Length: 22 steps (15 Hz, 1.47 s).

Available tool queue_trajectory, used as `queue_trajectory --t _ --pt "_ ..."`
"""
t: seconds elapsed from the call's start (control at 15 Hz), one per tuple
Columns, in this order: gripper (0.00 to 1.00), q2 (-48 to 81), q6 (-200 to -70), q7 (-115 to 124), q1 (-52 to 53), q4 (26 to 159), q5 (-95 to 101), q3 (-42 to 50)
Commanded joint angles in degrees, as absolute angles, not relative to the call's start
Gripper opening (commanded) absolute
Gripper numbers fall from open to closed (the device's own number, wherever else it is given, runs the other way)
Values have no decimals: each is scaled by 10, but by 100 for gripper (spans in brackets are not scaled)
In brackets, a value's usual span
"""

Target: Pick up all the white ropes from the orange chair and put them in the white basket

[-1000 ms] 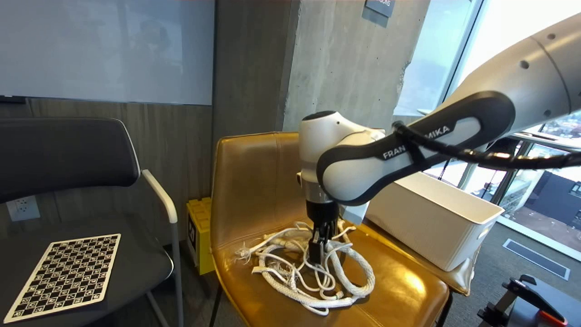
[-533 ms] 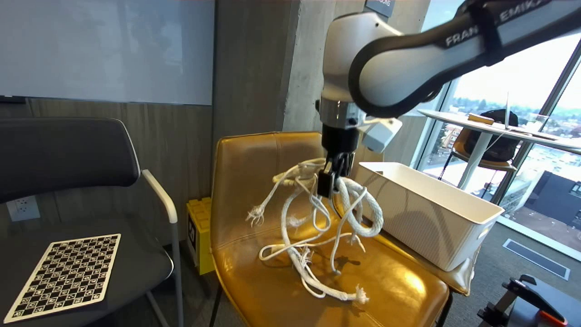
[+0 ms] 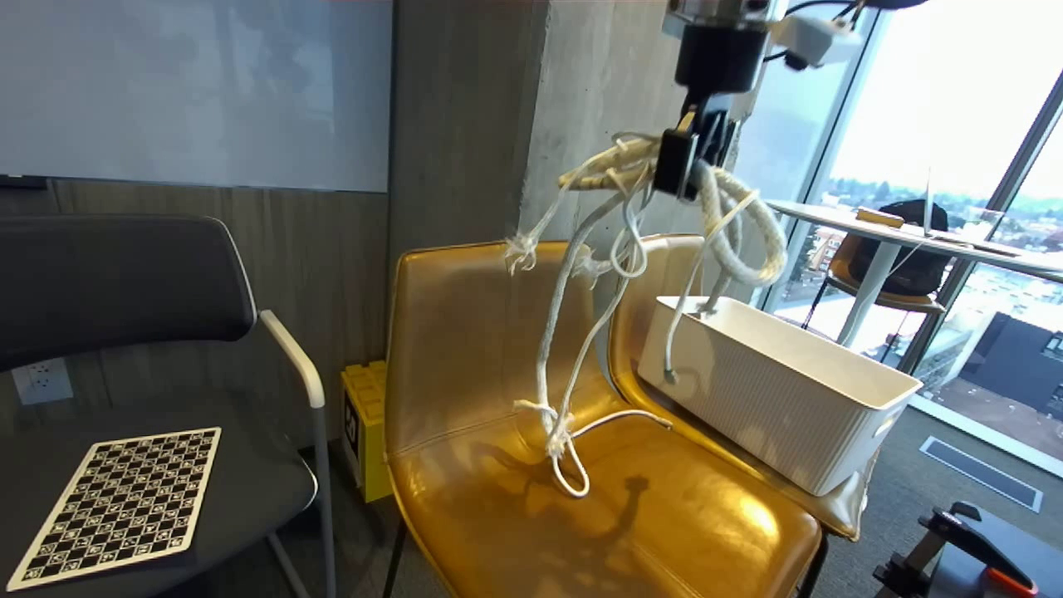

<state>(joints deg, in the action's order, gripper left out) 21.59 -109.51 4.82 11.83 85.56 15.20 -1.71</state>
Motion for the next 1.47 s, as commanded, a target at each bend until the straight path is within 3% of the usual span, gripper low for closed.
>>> queue_trajectory --t 0.0,0.53,1.13,1.4 --pt "0 160 -989 35 92 813 153 -10" --pt "0 192 -805 -131 -13 562 140 23" --pt "0 362 -738 -300 -123 334 132 45" --pt "0 423 -720 -317 -144 291 131 42"
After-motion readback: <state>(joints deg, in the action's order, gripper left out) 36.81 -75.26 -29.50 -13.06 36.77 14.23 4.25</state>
